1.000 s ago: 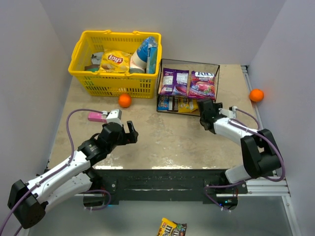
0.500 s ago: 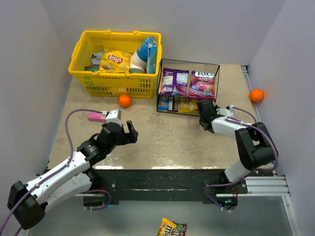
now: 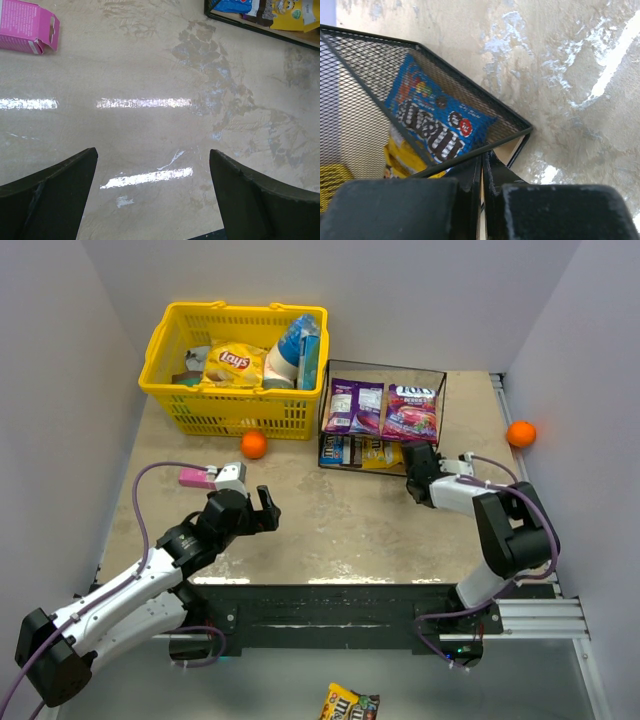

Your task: Place and organize the candy bags onto the shelf

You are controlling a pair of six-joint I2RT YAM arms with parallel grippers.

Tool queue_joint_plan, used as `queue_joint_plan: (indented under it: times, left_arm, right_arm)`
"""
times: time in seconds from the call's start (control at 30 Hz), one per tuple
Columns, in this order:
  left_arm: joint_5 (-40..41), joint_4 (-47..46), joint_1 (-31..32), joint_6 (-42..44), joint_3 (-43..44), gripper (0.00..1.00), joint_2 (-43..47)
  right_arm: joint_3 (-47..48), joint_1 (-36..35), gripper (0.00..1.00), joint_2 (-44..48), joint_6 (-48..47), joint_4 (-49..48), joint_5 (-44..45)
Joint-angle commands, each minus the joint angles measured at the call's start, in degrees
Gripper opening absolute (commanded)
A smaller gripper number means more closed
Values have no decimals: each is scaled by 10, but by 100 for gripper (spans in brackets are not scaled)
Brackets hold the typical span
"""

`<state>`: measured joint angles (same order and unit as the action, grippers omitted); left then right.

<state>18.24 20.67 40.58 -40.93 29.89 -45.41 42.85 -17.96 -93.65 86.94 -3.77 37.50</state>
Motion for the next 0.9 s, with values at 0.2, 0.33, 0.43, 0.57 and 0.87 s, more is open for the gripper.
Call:
queue_joint_plan:
  times: [0.2,0.33,0.43,0.57,0.87]
  left_arm:
    - [-3,-5,0,12,39,100,-3]
    - [-11,-14,0,23,47,100,-1]
    - [-17,-24,0,30,50,100,-3]
    - [-15,-24,1,31,57,100,1]
    - [-4,-26,-1,37,61,100,22]
  right_arm:
    - [-35,2,50,148,-108,13,-38]
    - [-77,1,60,267,-230,34,-68]
    - [-89,2,65,328,-295,91,-91]
    - [-99,2,72,439,-359,139,-121]
    - [-79,2,75,520,-422,192,-143]
